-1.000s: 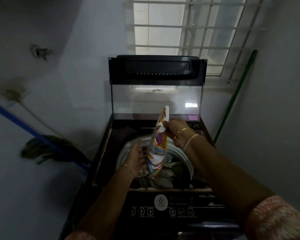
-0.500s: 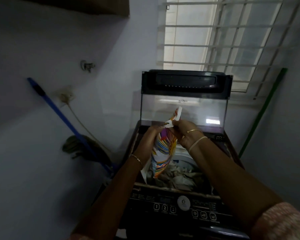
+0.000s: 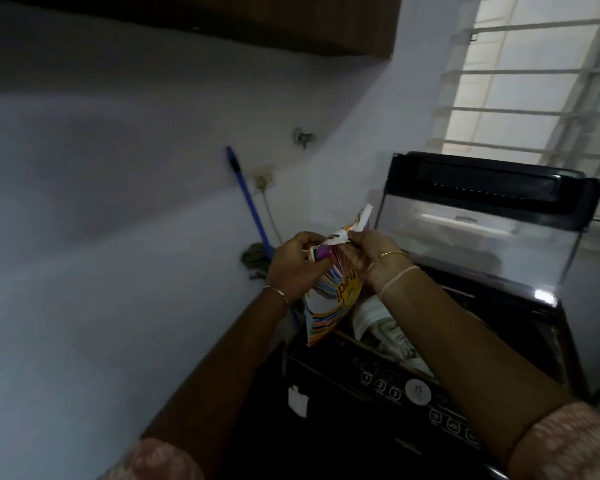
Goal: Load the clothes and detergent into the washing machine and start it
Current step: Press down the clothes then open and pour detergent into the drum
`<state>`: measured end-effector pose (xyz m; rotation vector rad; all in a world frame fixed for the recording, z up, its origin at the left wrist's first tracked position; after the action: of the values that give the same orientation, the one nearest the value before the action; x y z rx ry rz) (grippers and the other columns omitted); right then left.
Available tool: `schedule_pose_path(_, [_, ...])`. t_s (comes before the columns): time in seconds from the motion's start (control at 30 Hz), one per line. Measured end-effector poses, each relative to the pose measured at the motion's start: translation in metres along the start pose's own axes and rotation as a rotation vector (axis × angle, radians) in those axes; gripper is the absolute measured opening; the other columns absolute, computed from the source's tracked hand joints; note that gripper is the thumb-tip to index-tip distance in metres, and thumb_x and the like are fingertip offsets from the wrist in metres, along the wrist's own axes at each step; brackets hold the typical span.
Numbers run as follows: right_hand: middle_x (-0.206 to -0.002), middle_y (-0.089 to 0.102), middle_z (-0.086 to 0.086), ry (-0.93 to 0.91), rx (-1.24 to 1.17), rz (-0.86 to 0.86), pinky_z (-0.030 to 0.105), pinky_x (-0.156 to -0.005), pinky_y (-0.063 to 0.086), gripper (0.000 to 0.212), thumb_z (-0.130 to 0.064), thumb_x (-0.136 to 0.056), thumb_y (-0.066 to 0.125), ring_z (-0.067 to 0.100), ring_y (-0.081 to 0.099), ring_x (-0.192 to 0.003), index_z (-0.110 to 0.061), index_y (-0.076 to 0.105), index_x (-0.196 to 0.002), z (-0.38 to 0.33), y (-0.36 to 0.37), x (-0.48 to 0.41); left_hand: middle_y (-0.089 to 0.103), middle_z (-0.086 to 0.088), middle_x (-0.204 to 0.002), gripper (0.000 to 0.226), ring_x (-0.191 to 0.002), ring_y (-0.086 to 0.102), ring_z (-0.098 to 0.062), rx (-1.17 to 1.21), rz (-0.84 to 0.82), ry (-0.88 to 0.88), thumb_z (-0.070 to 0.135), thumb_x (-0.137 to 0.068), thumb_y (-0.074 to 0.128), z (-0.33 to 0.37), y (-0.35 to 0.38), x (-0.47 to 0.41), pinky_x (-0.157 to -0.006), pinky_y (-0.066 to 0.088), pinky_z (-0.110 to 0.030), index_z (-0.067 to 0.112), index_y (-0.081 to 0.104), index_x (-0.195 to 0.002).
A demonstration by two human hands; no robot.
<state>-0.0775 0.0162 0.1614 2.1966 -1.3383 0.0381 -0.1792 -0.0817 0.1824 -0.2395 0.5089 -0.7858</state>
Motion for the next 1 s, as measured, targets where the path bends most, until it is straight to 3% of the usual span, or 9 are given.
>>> schedule_pose_path(0.1, [-0.081, 0.058, 0.016, 0.043, 0.021, -0.075, 0.019, -0.035, 0.049, 0.034, 0.001, -0.094, 0.049, 0.021, 0.055, -0.063, 0.01, 0.047, -0.127, 0.032, 0.032, 0.02, 0.067, 0.006, -0.089, 0.027, -0.082, 0.063, -0.009, -0.134, 0.092, -0.023, 0.019, -0.075, 0.073, -0.002, -0.044, 0.03, -0.073, 0.051, -0.023, 0.02, 0.068, -0.102])
schedule_pose_path(0.27, [-0.075, 0.054, 0.012, 0.129, 0.082, -0.186, 0.016, -0.033, 0.046, 0.035, 0.002, -0.095, 0.047, 0.018, 0.059, -0.046, 0.01, 0.047, -0.129, 0.084, 0.078, 0.057, 0.071, 0.005, -0.102, 0.026, -0.092, 0.064, -0.014, -0.375, 0.184, -0.084, 0.025, -0.078, 0.066, -0.006, -0.104, 0.075, -0.077, 0.053, -0.028, 0.025, 0.067, -0.104])
schedule_pose_path(0.4, [-0.123, 0.057, 0.026, 0.193, 0.113, -0.278, 0.016, -0.039, 0.049, 0.036, 0.003, -0.095, 0.047, 0.019, 0.052, -0.065, 0.01, 0.046, -0.13, 0.129, 0.114, 0.078, 0.07, 0.003, -0.107, 0.028, -0.098, 0.065, -0.019, -0.696, 0.159, -0.181, 0.034, -0.081, 0.062, -0.023, -0.143, 0.091, -0.079, 0.054, -0.03, 0.026, 0.066, -0.108])
schedule_pose_path(0.5, [-0.133, 0.052, 0.025, 0.245, 0.138, -0.317, 0.021, -0.058, 0.055, 0.038, 0.003, -0.094, 0.048, 0.029, 0.062, -0.09, 0.009, 0.044, -0.131, 0.168, 0.139, 0.083, 0.069, -0.005, -0.108, 0.029, -0.098, 0.065, -0.025, -0.929, 0.101, -0.264, 0.035, -0.088, 0.058, -0.046, -0.168, 0.1, -0.076, 0.05, -0.03, 0.021, 0.067, -0.111])
schedule_pose_path(0.57, [-0.132, 0.053, 0.025, 0.284, 0.146, -0.319, 0.024, -0.064, 0.056, 0.037, 0.002, -0.094, 0.05, 0.03, 0.063, -0.096, 0.01, 0.045, -0.13, 0.192, 0.149, 0.081, 0.068, -0.008, -0.108, 0.028, -0.097, 0.065, -0.027, -1.005, 0.091, -0.288, 0.033, -0.09, 0.057, -0.06, -0.183, 0.107, -0.075, 0.051, -0.031, 0.018, 0.068, -0.111])
schedule_pose_path(0.7, [-0.13, 0.054, 0.025, 0.353, 0.196, -0.36, 0.022, -0.065, 0.055, 0.036, -0.001, -0.094, 0.05, 0.021, 0.057, -0.074, 0.012, 0.046, -0.127, 0.238, 0.166, 0.075, 0.068, -0.009, -0.109, 0.026, -0.099, 0.065, -0.028, -1.042, 0.023, -0.326, 0.028, -0.089, 0.057, -0.098, -0.2, 0.116, -0.079, 0.052, -0.034, 0.018, 0.069, -0.11])
schedule_pose_path(0.87, [-0.083, 0.06, 0.017, 0.402, 0.158, -0.307, 0.018, -0.044, 0.053, 0.024, 0.003, -0.093, 0.05, 0.019, 0.061, -0.065, 0.015, 0.053, -0.114, 0.298, 0.161, 0.065, 0.068, -0.006, -0.111, 0.026, -0.102, 0.064, -0.026, -0.986, -0.067, -0.399, 0.026, -0.087, 0.058, -0.157, -0.207, 0.131, -0.08, 0.052, -0.033, 0.023, 0.068, -0.11])
schedule_pose_path(0.93, [-0.081, 0.059, 0.018, 0.473, 0.073, -0.331, 0.018, -0.047, 0.055, 0.014, 0.002, -0.095, 0.047, 0.017, 0.066, -0.058, 0.012, 0.056, -0.095, 0.323, 0.159, 0.065, 0.069, -0.004, -0.112, 0.027, -0.103, 0.064, -0.025, -0.957, -0.1, -0.432, 0.024, -0.086, 0.057, -0.182, -0.206, 0.137, -0.081, 0.052, -0.032, 0.025, 0.068, -0.11])
schedule_pose_path(1.0, [-0.091, 0.063, 0.02, 0.503, 0.036, -0.314, 0.018, -0.053, 0.056, 0.016, -0.004, -0.095, 0.05, 0.018, 0.065, -0.065, 0.009, 0.058, -0.099, 0.346, 0.15, 0.06, 0.07, -0.002, -0.112, 0.027, -0.103, 0.065, -0.024, -0.92, -0.123, -0.467, 0.024, -0.085, 0.058, -0.208, -0.203, 0.142, -0.082, 0.053, -0.032, 0.026, 0.069, -0.11])
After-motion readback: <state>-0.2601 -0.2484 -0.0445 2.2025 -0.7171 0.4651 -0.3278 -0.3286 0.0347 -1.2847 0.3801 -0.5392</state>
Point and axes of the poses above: each hand's wrist, its own x-axis away from the middle knuckle, its own y-axis out of the palm, z = x × y, the point moved 10 cm from there along -x, towards the middle knuckle
